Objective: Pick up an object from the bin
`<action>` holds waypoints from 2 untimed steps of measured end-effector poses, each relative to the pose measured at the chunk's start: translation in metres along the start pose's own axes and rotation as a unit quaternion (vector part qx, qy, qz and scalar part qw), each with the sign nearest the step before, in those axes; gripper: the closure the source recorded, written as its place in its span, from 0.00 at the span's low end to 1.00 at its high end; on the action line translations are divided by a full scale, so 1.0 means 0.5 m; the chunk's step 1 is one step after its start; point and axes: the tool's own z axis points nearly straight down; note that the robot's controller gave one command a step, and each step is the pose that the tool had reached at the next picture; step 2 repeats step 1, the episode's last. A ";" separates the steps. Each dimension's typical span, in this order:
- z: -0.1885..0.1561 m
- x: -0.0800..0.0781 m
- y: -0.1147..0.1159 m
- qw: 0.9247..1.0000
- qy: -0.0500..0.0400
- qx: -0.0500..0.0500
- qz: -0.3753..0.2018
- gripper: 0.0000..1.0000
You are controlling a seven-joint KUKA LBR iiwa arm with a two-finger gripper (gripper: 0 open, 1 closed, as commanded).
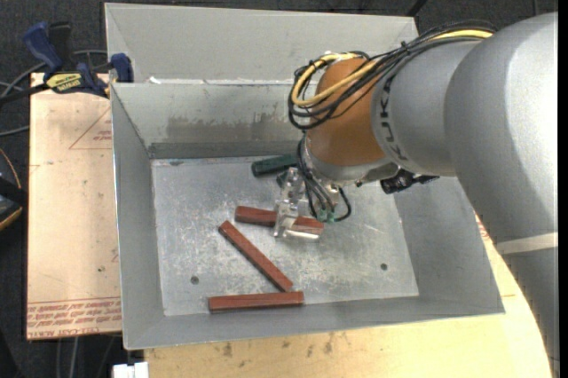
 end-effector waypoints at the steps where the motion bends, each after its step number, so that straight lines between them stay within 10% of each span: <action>1: -0.356 0.068 0.002 0.998 -0.004 0.001 -0.067 1.00; 2: -0.356 0.068 0.002 0.998 -0.004 0.001 -0.067 1.00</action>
Offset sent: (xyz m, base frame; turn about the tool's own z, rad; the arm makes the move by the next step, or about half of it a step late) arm 0.0000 0.0000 0.0000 0.0000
